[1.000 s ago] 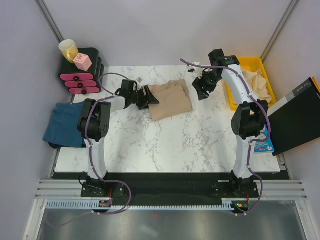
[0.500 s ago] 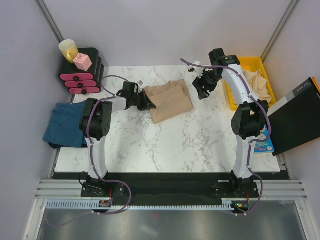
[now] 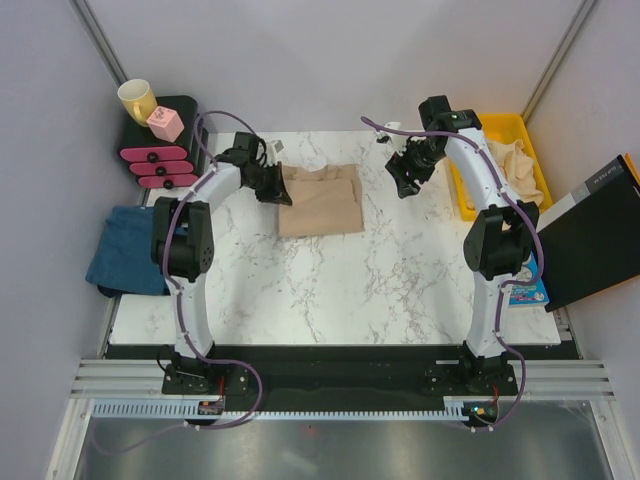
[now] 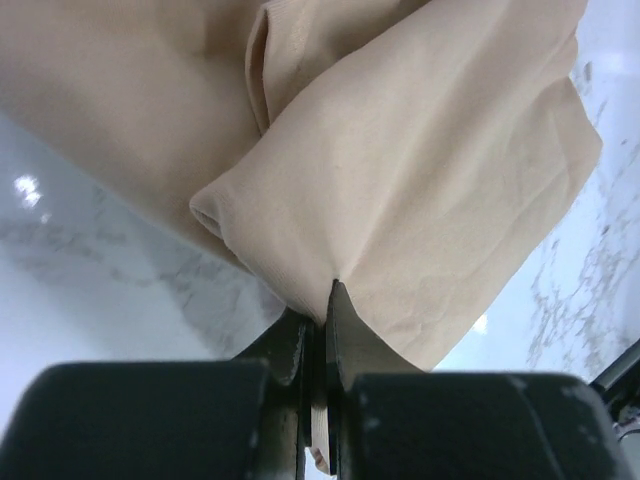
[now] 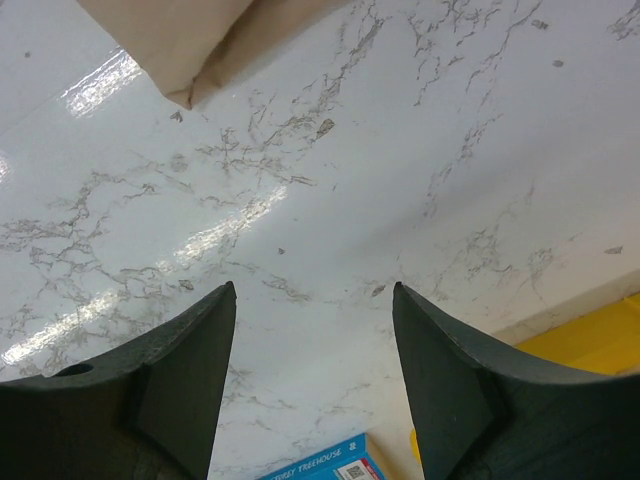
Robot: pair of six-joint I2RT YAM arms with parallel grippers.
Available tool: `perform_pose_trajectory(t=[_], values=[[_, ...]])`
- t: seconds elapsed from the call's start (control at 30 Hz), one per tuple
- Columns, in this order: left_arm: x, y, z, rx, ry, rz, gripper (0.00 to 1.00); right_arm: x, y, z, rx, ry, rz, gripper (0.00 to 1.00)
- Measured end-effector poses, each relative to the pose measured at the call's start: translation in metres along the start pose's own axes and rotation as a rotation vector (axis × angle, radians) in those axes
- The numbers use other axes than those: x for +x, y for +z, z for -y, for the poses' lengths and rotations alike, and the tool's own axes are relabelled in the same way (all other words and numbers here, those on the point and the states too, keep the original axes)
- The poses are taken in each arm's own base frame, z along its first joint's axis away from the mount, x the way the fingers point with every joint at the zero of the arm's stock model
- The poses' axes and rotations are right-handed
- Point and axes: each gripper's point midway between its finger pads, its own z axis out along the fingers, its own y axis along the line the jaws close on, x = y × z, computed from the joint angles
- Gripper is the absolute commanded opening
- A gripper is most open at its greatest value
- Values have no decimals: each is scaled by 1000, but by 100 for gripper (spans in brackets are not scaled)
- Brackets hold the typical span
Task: Fold and stack the t-shirts
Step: Neatly place the folded tshirt to the corner
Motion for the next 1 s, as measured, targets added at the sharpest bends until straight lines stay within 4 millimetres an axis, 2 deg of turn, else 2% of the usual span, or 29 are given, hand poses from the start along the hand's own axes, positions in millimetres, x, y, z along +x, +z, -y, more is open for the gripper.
perform_pose_trajectory(t=[0.13, 0.47, 0.6, 1.0], values=[[12, -24, -17, -69, 40, -54, 2, -1, -2, 0, 4, -9, 3, 71], [31, -81, -36, -159, 157, -175, 2, -7, -20, -2, 37, -47, 31, 72], [38, -107, -59, -222, 161, -205, 2, -6, -20, -2, 39, -57, 29, 72], [38, -206, -141, -475, 196, -182, 2, -7, -20, -1, 48, -76, 36, 72]])
